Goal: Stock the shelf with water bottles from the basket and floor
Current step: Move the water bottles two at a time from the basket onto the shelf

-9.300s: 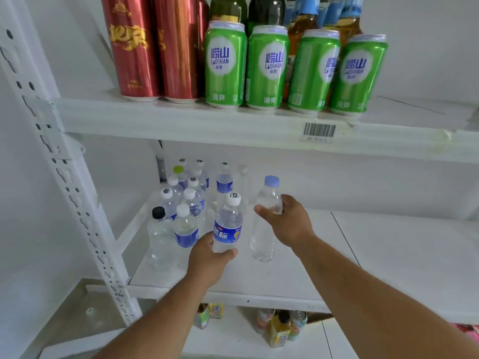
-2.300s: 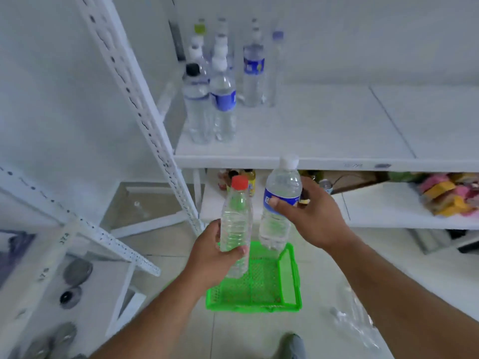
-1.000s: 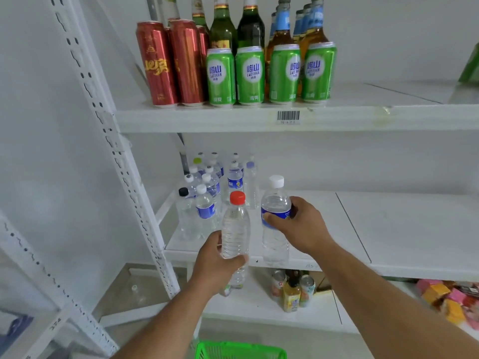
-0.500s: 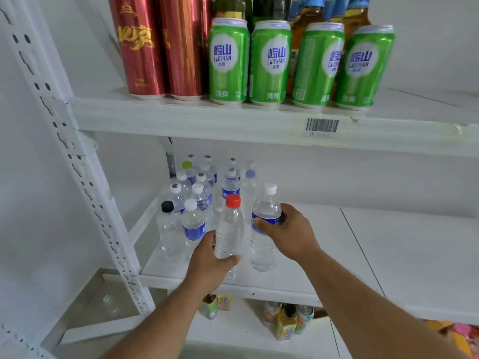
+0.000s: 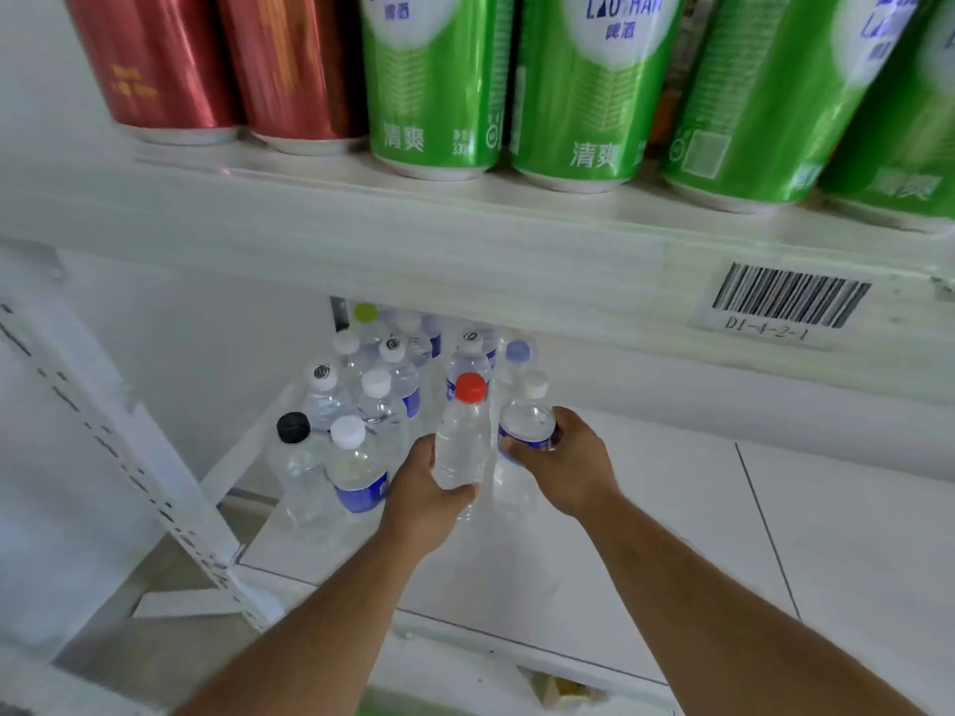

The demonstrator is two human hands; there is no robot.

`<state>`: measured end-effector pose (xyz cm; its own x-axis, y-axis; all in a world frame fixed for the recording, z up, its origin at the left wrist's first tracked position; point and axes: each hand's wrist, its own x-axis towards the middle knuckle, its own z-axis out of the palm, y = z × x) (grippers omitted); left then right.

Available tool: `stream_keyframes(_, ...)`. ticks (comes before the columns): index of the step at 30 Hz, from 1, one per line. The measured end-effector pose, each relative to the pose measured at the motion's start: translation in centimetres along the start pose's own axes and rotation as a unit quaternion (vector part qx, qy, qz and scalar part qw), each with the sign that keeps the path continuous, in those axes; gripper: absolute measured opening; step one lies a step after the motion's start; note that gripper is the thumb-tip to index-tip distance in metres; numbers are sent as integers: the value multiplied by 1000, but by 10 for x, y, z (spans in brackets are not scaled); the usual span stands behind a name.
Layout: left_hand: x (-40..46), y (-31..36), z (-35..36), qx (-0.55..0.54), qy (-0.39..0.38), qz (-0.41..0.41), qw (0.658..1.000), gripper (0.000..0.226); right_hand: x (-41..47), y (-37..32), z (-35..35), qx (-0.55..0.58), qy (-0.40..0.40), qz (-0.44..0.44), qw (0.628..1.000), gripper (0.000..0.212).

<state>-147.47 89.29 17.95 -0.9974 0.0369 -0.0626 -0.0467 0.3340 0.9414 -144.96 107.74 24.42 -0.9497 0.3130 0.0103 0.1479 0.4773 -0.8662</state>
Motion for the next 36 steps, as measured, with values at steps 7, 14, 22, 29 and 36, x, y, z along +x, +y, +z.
stream_keyframes(7, 29, -11, 13, -4, 10, 19, 1000, 65, 11, 17, 23, 31, -10, 3, 999, 40)
stream_keyframes(14, 32, -19, 23, -5, 13, 29, 999, 73, 11, 28, 26, -51, -43, 33, 997, 59)
stream_keyframes(22, 37, -17, 24, 15, 12, 30, 999, 78, 20, 39, 35, -118, -42, 43, 991, 54)
stream_keyframes(29, 48, -13, 27, 49, 27, 15, 998, 74, 29, 37, 46, -111, -27, 36, 993, 56)
stream_keyframes(36, 49, -17, 28, 61, 30, 6, 998, 74, 33, 37, 50, -111, -20, 30, 993, 58)
